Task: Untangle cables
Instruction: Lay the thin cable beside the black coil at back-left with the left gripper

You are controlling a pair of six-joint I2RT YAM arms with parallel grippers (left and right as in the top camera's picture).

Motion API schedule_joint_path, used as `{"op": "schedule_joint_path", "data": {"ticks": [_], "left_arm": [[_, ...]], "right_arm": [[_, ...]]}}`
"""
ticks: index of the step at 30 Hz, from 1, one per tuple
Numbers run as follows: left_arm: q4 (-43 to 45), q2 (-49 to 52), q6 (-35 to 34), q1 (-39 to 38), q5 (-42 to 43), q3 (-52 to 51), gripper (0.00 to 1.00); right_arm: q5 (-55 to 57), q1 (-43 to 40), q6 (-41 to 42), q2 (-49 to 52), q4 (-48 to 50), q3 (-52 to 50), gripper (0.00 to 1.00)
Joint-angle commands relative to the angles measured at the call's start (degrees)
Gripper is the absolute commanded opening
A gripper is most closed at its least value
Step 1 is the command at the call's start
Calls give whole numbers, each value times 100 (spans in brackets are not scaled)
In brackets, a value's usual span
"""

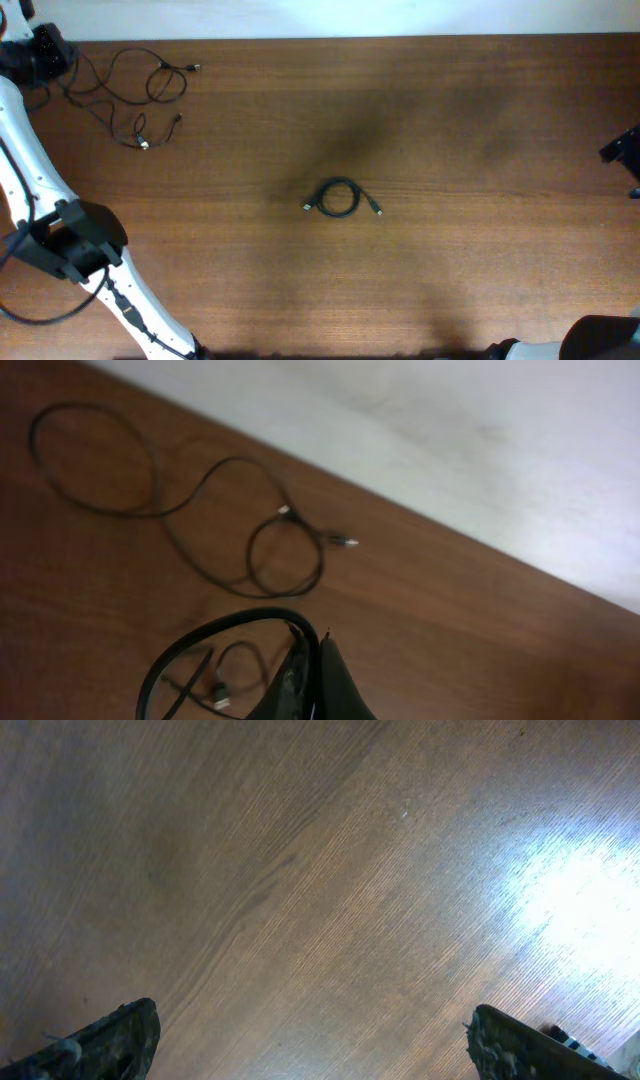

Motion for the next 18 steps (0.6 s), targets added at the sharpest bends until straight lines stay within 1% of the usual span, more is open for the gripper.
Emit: {"op": "schedule_joint_path", "data": {"ticks": [1, 5, 7, 8, 10, 11, 13, 14, 15, 16, 17, 18], "left_arm": [[109, 450, 151, 223, -179, -59, 1], [111, 831, 151, 428, -750, -59, 4], [122, 975, 149, 527, -1102, -59, 11], [127, 1045, 149, 579, -1276, -59, 11], [144, 1134, 105, 688, -1484, -59, 6], [146, 1198, 33, 767, -1585, -59, 6], [144, 1287, -20, 887, -1631, -59, 7], [140, 1333, -20, 957, -1628, -59, 19], [133, 1373, -20, 1005, -1628, -59, 36], [127, 1399, -20, 1069, -1622, -59, 79], [131, 1414, -20, 1119, -1622, -59, 93], [144, 1414, -20, 1156, -1606, -59, 99]], "right_arm": [[92, -4, -35, 9, -17, 103, 98], [92, -4, -35, 9, -17, 103, 98], [92, -4, -35, 9, -17, 103, 98], [92, -4, -35, 9, -17, 103, 98], [92, -4, -35, 9, -17, 103, 98], [92, -4, -35, 9, -17, 103, 98], [92, -4, -35, 9, -17, 103, 98], [92, -4, -35, 9, -17, 103, 98], [92, -4, -35, 9, -17, 103, 98], [92, -4, -35, 9, -17, 103, 98], [92, -4, -35, 9, -17, 103, 98], [92, -4, -35, 9, -17, 103, 98]]}}
